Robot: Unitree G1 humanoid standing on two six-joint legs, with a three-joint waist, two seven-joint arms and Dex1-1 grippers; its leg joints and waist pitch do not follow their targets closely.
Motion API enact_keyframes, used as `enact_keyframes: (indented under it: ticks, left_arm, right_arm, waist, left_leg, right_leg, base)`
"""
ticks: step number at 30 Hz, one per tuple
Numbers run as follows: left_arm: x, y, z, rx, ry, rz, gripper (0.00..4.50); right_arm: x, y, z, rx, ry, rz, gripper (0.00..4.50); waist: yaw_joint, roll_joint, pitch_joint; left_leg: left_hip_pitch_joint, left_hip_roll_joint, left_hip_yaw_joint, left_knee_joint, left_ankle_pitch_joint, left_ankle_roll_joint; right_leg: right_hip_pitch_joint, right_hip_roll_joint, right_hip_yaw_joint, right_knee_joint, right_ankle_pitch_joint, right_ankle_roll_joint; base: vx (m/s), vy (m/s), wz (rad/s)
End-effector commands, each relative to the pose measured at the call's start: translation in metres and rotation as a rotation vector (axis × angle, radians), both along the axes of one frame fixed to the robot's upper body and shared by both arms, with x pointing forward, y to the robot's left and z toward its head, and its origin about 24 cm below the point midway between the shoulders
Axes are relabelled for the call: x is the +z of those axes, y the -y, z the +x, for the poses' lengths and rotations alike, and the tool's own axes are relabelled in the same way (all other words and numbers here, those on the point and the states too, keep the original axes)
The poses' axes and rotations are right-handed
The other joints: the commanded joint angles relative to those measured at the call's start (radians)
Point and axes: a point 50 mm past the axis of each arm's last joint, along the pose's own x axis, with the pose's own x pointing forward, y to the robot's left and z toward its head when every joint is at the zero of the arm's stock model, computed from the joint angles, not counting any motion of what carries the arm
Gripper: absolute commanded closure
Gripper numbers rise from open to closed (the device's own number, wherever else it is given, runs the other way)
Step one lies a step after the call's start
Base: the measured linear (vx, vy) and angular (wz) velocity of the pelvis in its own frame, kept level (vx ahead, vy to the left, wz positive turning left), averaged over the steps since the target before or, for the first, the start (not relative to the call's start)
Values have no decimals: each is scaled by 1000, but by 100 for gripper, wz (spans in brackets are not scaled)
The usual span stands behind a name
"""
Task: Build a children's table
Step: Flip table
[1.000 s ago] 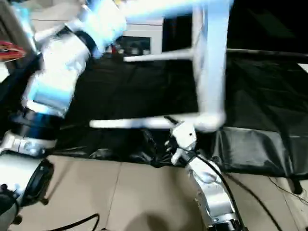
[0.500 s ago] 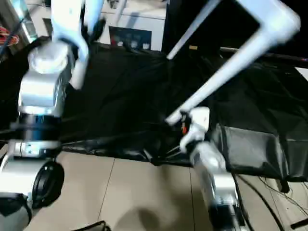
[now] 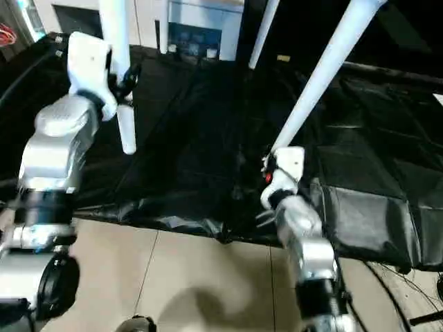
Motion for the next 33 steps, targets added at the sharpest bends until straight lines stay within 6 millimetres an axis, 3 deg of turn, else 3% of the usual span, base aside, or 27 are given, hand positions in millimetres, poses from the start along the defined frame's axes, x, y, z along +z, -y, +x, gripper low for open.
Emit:
enact_keyframes:
  ticks: [1, 4, 7, 16, 19, 25, 29, 30, 33]
  left_arm:
    - [5, 11, -4, -71, 37, 90, 278]
    - [-4, 9, -8, -110, 8, 101, 278]
    - [-15, 4, -9, -130, -26, 117, 278]
    - [-31, -6, -9, -104, -83, 119, 278]
    - [-37, -13, -8, -75, -107, 108, 208]
    - [-40, -30, -11, -17, -119, 102, 162]
    - [-37, -42, -21, 12, -100, 85, 127]
    - [-36, -44, -25, 15, -91, 77, 120]
    - [-37, -51, -39, 1, -79, 50, 100]
  right_arm:
    - [2, -2, -4, 15, 9, -17, 0]
    - [-3, -6, -11, 39, -3, -23, 0]
    - [-5, -7, -15, 48, -7, -30, 0]
    - [0, -6, -16, 58, 7, -43, 0]
    - [1, -4, -17, 58, 8, -46, 0]
    - [3, -4, -19, 62, 21, -39, 0]
    - [6, -3, -22, 81, 42, -1, 0]
    - [7, -2, -22, 88, 49, 7, 0]
    - [11, 7, -24, 71, 96, 4, 0]
  waist:
    - [-6, 16, -74]
    - [-12, 17, -67]
    - [-16, 16, -67]
    - [-20, 14, -70]
    - [-19, 13, -73]
    - [-23, 13, -75]
    - [-33, 14, -73]
    - [-38, 20, -73]
    - [-42, 12, -69]
  left_leg:
    - [51, 9, 7, -65, -178, -2]
    - [60, 13, 4, -78, -331, -48]
    - [64, 14, 1, -81, -395, -70]
    - [59, 13, -1, -81, -359, -76]
    - [58, 11, 1, -77, -325, -69]
    - [55, 10, 2, -74, -287, -60]
    - [53, 11, 2, -76, -300, -51]
    - [56, 12, 1, -76, -317, -53]
    - [54, 12, 2, -78, -347, -52]
  right_leg:
    - [51, -25, 14, -29, 6, -185]
    - [42, -29, 17, -48, -182, -148]
    - [35, -28, 19, -56, -244, -131]
    - [35, -27, 19, -49, -187, -124]
    - [37, -26, 19, -45, -150, -126]
    - [41, -25, 19, -38, -116, -136]
    - [42, -24, 19, -38, -118, -151]
    - [40, -24, 19, -39, -131, -153]
    - [39, -24, 20, -44, -179, -151]
  base:
    - [0, 0, 0]
    - [0, 0, 0]
    - [0, 0, 0]
    - [0, 0, 0]
    - [0, 0, 0]
    - [0, 0, 0]
    - [0, 0, 0]
    - [0, 0, 0]
    - [0, 0, 0]
